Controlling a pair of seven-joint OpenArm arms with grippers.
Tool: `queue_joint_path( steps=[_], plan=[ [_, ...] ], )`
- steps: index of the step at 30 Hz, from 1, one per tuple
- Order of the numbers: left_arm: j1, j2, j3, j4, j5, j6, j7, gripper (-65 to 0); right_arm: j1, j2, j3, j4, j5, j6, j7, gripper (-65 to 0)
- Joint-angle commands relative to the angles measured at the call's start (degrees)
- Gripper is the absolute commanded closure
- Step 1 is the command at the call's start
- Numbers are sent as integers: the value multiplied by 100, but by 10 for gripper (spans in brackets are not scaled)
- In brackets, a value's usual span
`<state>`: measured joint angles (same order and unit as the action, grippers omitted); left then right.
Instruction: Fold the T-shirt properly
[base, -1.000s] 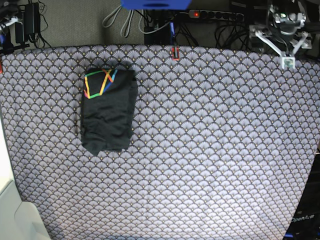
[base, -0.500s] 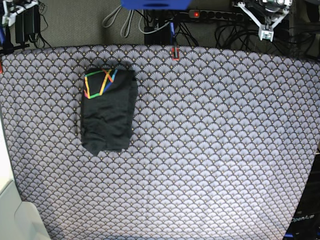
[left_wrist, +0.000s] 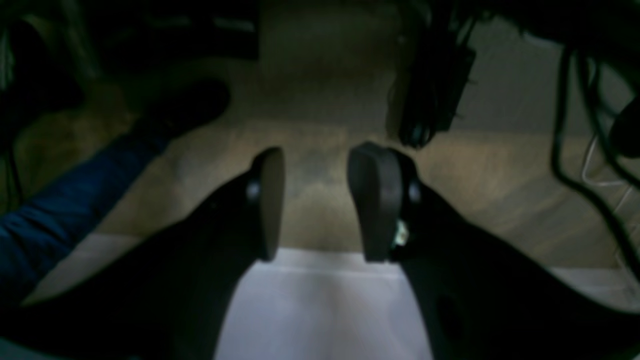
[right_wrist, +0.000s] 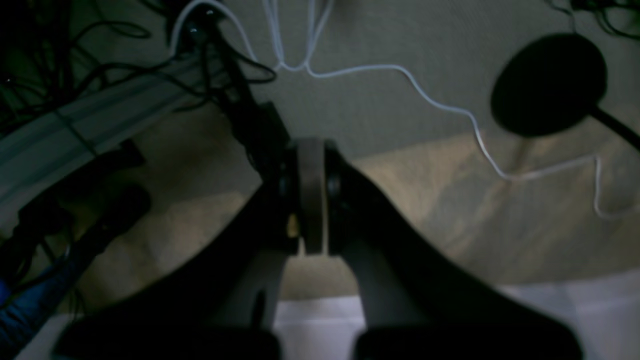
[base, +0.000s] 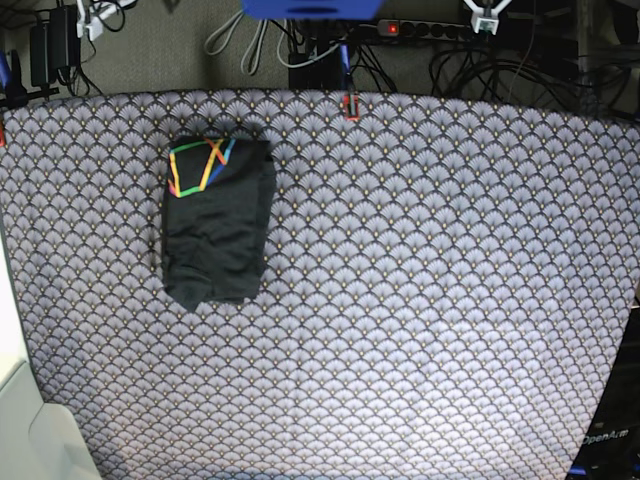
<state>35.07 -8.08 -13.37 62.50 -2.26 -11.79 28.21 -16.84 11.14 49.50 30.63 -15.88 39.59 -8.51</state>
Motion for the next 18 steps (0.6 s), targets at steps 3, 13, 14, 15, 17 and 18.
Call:
queue_joint_path(
  steps=[3, 13, 14, 15, 17, 18],
  plan=[
    [-179, -41, 181, -777, 2, 14, -425, -241, -35, 218, -435, -448, 1, 41, 443, 0],
    [-1182, -85, 752, -3151, -42, 23, -1621, -241, 370, 253, -2185, -1573, 1, -1573, 1638, 0],
    [-1296, -67, 778, -3344, -51, 23, -1673, -241, 440, 227, -2343, -1679, 1, -1731, 1656, 0],
    [-1410, -58, 787, -3529, -51, 23, -1700, -241, 502, 157, -2510, -1775, 1, -1889, 1665, 0],
    [-1639, 74, 778, -3872, -51, 23, -1709, -241, 607, 51, -2756, -1890, 1, -2144, 1665, 0],
    [-1779, 135, 787, -4004, -7, 23, -1709, -241, 625, -19, -2870, -1916, 1, -2197, 1665, 0]
  ],
)
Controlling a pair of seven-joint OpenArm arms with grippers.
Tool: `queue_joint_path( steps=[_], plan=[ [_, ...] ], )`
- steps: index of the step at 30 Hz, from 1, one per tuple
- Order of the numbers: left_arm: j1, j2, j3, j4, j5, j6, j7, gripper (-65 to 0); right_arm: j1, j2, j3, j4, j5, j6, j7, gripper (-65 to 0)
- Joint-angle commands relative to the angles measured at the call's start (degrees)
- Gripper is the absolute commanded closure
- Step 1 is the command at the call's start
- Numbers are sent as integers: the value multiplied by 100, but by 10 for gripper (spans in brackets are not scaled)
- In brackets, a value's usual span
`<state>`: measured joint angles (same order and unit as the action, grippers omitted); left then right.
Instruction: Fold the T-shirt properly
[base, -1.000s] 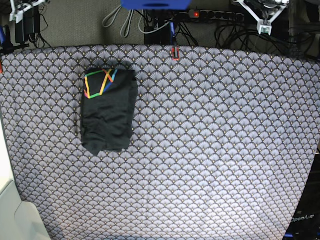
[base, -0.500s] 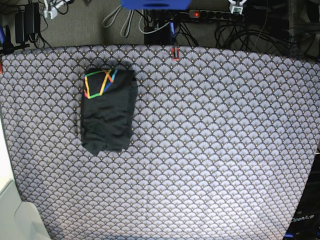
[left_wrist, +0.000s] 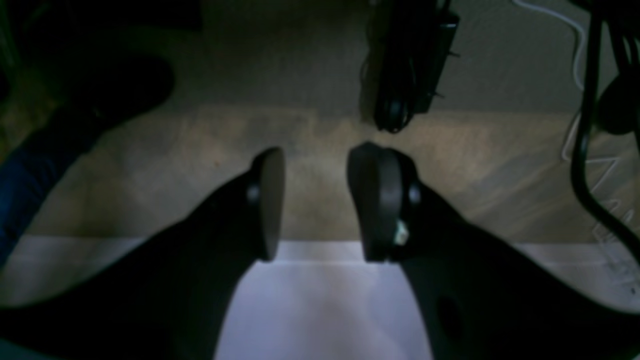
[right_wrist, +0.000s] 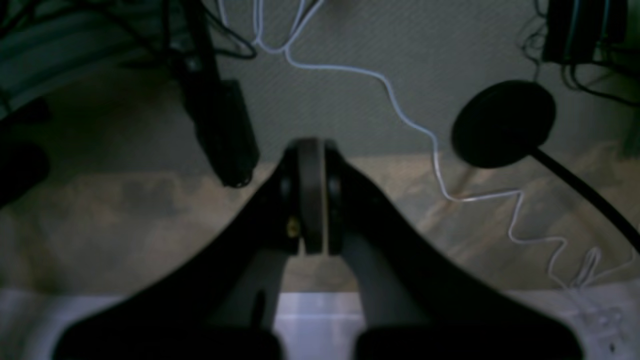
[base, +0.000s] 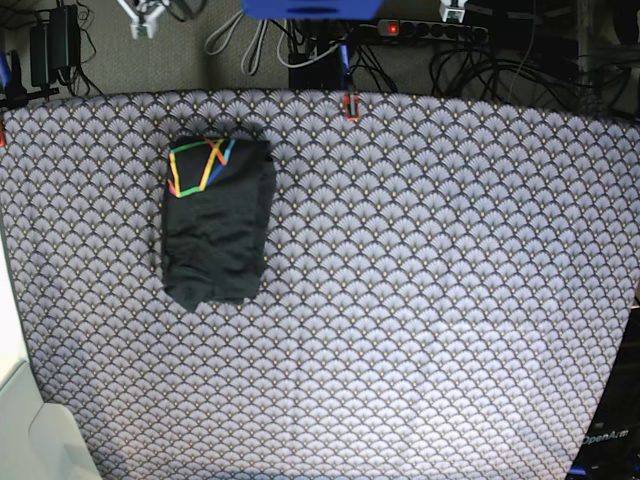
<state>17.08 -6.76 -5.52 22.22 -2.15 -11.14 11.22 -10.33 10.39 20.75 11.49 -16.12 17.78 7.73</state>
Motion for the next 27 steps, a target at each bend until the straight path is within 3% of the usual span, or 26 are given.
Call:
queue_joint_path(
  steps=[1, 6, 7, 9, 13, 15, 22, 27],
  plan=[
    [-95, 48, 2, -116, -18, -42, -10, -242, -9, -24, -110, 7, 25, -24, 41, 0],
    [-719, 250, -59, -890, -70, -34, -19, -243, 53, -279, -295, -10, 34, -51, 41, 0],
    [-816, 303, -59, -978, -70, -25, -19, -243, 53, -323, -295, 7, 34, -139, 41, 0],
    [-1009, 347, -59, -1162, -70, 89, -19, -244, 53, -340, -304, 7, 34, -666, 76, 0],
    [-1194, 417, -24, -1259, -62, 1092, -362, -276, 53, -340, -313, -19, 34, -1589, 524, 0],
    [-1264, 444, -42, -1268, -62, 1470, -661, -276, 53, -349, -313, -28, 34, -1642, 568, 0],
    [-1431, 523, -24, -1593, -53, 1584, -714, -276, 167, -463, -278, -168, 34, -1686, 603, 0],
    [-1651, 505, -24, -1655, -26, 1584, -705, -274, 167, -613, -313, -160, 34, -2442, 630, 0]
  ],
)
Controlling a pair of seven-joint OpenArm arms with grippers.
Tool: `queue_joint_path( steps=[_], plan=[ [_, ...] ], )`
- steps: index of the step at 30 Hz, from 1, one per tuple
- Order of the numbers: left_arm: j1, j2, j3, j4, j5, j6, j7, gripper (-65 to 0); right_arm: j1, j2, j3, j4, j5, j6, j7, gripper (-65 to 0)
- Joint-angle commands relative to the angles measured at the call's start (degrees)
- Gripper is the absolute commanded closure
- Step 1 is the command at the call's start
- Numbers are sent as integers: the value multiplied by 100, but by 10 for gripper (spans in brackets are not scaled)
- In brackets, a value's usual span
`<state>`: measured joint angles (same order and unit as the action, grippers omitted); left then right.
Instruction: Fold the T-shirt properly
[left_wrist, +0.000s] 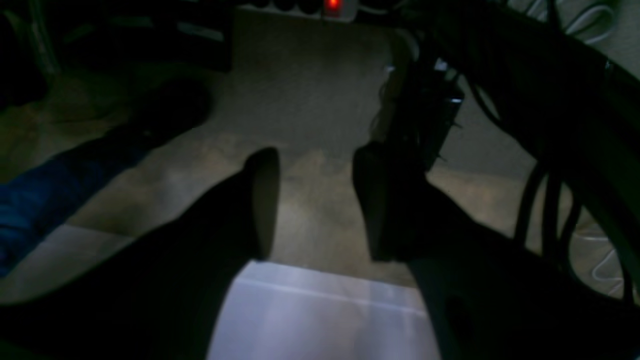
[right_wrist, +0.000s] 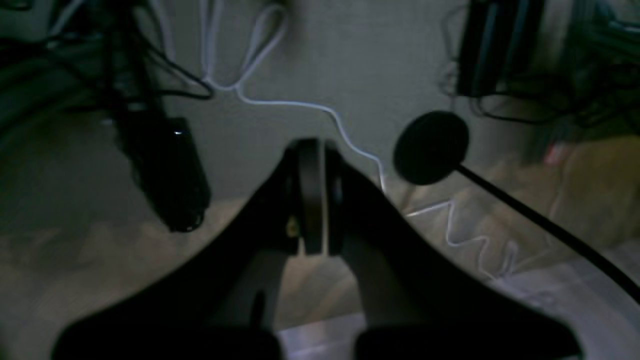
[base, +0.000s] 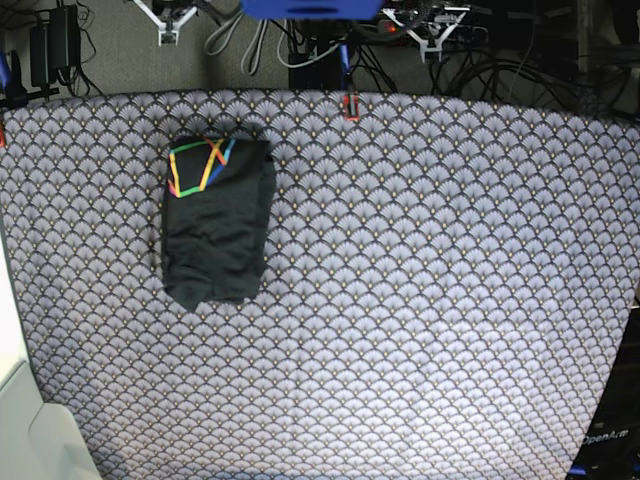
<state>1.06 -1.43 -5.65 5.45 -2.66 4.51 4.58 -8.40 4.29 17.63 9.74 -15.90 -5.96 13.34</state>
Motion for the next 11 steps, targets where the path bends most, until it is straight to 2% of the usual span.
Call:
queue_joint_path(
  steps=[1, 4, 7, 9, 11],
  plan=[
    [-49, -37, -20, 22, -3, 28, -40, -274, -26, -3, 0, 6, 12, -86, 103, 0],
    [-49, -116, -37, 22, -20, 81, -67, -274, -26, -12, 9, -2, 12, -86, 252, 0],
    [-31, -116, -46, 22, -20, 423, -436, -270, 80, 6, 0, -2, 12, -86, 244, 0],
    [-49, -116, -64, 22, -73, 564, -603, -227, 124, 23, -9, -11, 12, -86, 217, 0],
    [-58, -99, -125, 22, -319, 573, -585, -148, 124, 76, -9, -11, 12, -86, 208, 0]
  ],
)
